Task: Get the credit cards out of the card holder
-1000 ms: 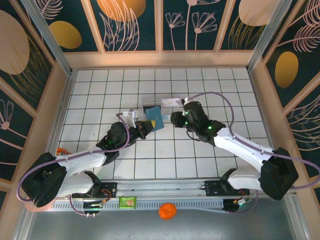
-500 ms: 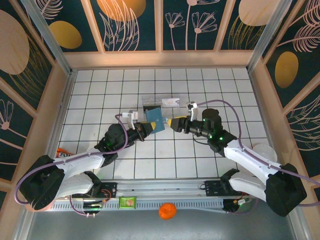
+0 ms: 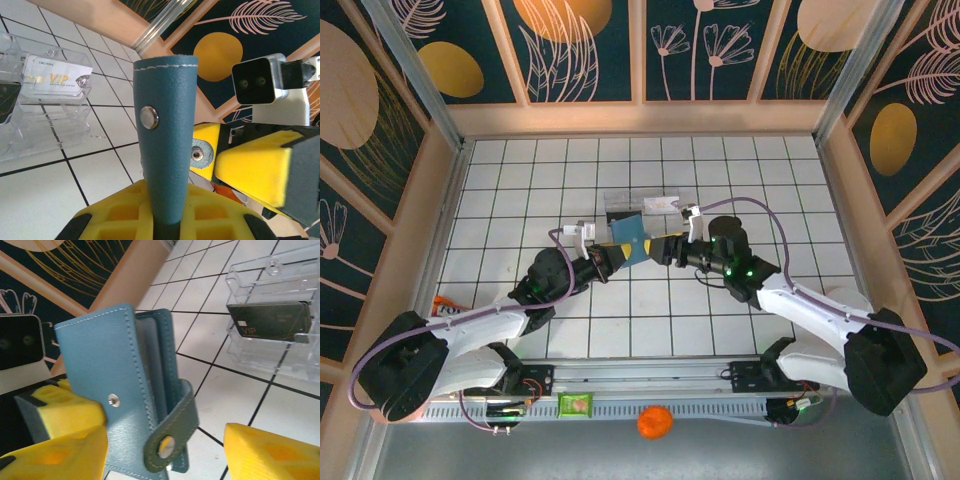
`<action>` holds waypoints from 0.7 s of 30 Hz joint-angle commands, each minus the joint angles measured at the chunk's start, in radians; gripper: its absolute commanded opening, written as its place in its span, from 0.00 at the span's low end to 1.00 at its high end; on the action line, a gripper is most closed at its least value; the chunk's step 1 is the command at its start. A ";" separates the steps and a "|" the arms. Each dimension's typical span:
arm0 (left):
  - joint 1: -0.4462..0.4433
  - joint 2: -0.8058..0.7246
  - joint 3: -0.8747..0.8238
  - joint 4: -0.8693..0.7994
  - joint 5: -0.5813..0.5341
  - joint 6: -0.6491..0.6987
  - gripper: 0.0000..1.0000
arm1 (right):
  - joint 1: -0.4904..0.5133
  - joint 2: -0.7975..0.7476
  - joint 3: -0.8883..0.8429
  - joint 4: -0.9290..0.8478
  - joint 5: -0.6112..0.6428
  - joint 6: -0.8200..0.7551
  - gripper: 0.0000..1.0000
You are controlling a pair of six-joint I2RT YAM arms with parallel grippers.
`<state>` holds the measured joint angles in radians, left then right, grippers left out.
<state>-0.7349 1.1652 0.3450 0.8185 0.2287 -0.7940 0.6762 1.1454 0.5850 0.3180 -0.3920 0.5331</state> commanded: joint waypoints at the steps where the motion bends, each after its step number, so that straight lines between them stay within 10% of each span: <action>1: 0.002 -0.025 -0.012 0.074 0.019 -0.012 0.00 | 0.005 0.006 0.026 0.015 0.038 0.004 0.56; 21: 0.002 0.021 -0.019 0.045 0.032 -0.067 0.00 | 0.009 0.007 0.025 -0.080 0.093 0.025 0.00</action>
<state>-0.7349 1.1667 0.3233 0.8547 0.2398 -0.8295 0.6765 1.1679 0.5869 0.2928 -0.3428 0.5556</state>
